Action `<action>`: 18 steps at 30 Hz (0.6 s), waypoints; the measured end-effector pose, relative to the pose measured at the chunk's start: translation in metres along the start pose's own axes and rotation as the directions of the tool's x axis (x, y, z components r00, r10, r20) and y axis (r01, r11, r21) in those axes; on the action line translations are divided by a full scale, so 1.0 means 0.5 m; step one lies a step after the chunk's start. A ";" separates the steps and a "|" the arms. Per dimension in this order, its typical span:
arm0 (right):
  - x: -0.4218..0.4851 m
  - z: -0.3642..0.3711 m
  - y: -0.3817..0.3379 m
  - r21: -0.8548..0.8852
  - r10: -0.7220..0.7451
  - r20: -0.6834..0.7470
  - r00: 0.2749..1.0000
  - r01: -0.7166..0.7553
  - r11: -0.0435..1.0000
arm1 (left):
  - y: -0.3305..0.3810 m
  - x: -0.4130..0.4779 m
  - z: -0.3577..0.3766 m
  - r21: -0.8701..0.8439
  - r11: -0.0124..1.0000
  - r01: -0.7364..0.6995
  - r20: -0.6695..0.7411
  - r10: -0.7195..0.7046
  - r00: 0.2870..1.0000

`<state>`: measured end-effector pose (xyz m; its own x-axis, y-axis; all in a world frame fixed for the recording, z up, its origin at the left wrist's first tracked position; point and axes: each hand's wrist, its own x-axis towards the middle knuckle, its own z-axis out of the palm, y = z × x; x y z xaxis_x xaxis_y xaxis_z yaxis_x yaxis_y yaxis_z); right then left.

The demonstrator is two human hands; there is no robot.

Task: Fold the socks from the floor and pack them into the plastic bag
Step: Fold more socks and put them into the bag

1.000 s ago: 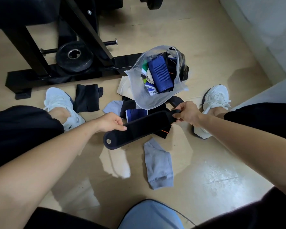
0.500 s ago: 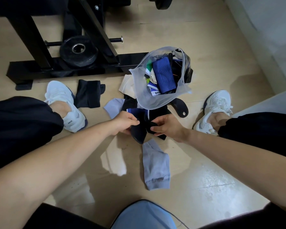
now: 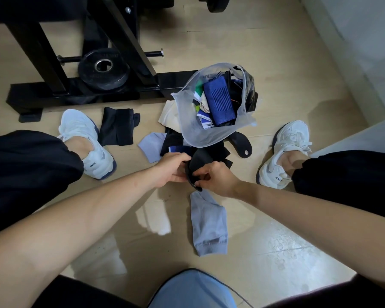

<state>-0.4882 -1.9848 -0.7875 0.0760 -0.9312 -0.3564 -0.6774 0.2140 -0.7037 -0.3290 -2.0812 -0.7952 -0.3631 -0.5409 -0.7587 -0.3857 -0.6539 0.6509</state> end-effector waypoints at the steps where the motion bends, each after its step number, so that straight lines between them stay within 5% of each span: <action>1: -0.002 0.000 -0.001 0.001 0.000 0.011 1.000 0.000 1.000 | -0.005 0.001 -0.001 0.015 1.000 -0.007 0.018 0.007 1.000; 7: -0.011 0.002 -0.001 0.095 0.029 0.135 0.990 -0.042 0.995 | -0.038 0.015 -0.013 0.368 0.912 -0.181 0.019 0.187 0.982; 10: -0.006 -0.004 0.009 0.067 0.000 0.029 1.000 -0.002 0.998 | -0.047 0.023 -0.030 0.508 0.819 -0.267 0.102 0.251 0.963; 14: 0.004 -0.015 0.038 -0.135 -0.136 -0.168 0.976 0.114 0.984 | -0.055 0.029 -0.041 0.593 0.728 -0.346 0.230 0.258 0.938; 18: 0.010 -0.023 0.051 -0.182 -0.099 -0.039 0.994 0.090 0.979 | -0.050 0.025 -0.038 0.589 0.684 -0.430 0.366 0.248 0.897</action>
<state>-0.5134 -1.9875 -0.8004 0.1137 -0.9587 -0.2608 -0.7898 0.0720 -0.6091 -0.3079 -2.0818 -0.8215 -0.7316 -0.4541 -0.5086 -0.6079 0.0967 0.7881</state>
